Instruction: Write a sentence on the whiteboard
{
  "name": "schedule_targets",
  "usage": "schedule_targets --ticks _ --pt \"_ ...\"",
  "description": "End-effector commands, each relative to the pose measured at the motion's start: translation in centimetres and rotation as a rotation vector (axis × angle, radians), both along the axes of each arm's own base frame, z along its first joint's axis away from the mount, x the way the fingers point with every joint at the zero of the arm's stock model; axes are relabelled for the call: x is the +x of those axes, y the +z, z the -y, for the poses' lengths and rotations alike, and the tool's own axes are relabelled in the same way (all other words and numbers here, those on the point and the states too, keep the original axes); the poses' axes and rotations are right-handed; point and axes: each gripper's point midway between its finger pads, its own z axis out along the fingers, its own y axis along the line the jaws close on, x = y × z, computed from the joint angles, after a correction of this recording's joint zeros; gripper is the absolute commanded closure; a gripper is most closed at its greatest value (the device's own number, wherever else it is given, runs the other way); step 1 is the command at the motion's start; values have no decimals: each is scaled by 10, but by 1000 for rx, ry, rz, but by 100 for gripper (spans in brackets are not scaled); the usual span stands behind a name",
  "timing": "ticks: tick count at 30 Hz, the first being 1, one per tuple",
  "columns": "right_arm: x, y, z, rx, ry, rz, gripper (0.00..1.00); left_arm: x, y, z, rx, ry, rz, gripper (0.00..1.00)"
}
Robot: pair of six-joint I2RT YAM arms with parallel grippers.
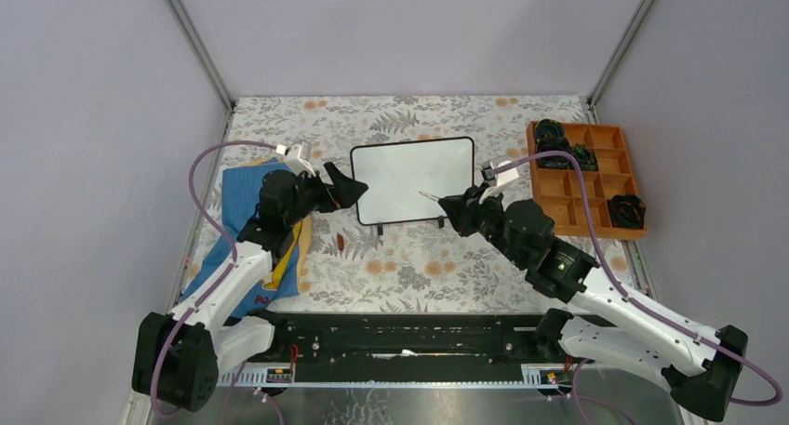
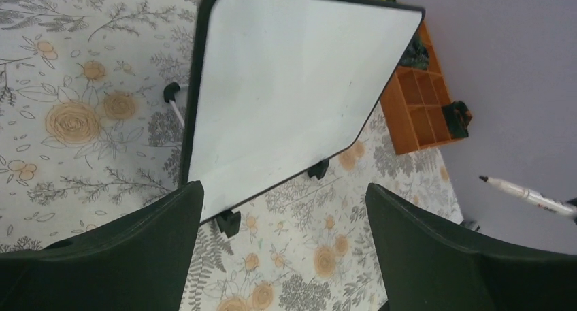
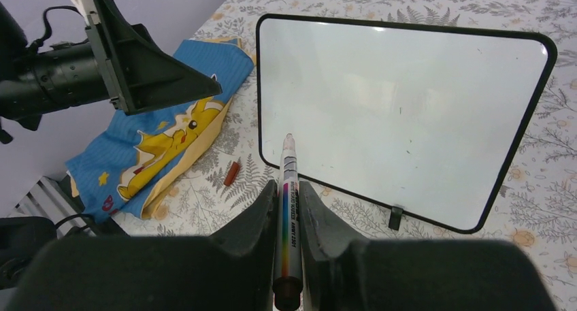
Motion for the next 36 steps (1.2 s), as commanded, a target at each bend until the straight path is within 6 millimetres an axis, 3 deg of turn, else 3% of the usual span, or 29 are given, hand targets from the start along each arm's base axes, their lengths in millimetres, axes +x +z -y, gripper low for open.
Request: schedule_targets --ticks 1,7,13,16,20,24,30,33,36 --pt "-4 11 3 24 6 37 100 -21 0 11 106 -42 26 5" --pt "-4 11 13 36 -32 40 100 -42 -17 29 254 -44 -5 8" --pt "-6 -2 15 26 -37 11 100 -47 -26 31 216 -48 -19 11" --pt "-8 -6 17 26 -35 5 100 -52 -46 33 213 -52 -97 16" --pt "-9 -4 19 33 -35 12 100 -50 -69 21 236 36 -183 20" --pt "-12 -3 20 34 -30 14 100 -37 -64 10 224 114 -162 21" --pt "-16 -5 26 41 -30 16 100 -44 -62 38 153 -58 -176 32" --pt "-17 -6 28 45 -35 20 100 -56 -76 54 220 -96 -193 33" --pt "-17 -4 29 45 -35 22 100 -58 -95 54 259 -56 -243 34"
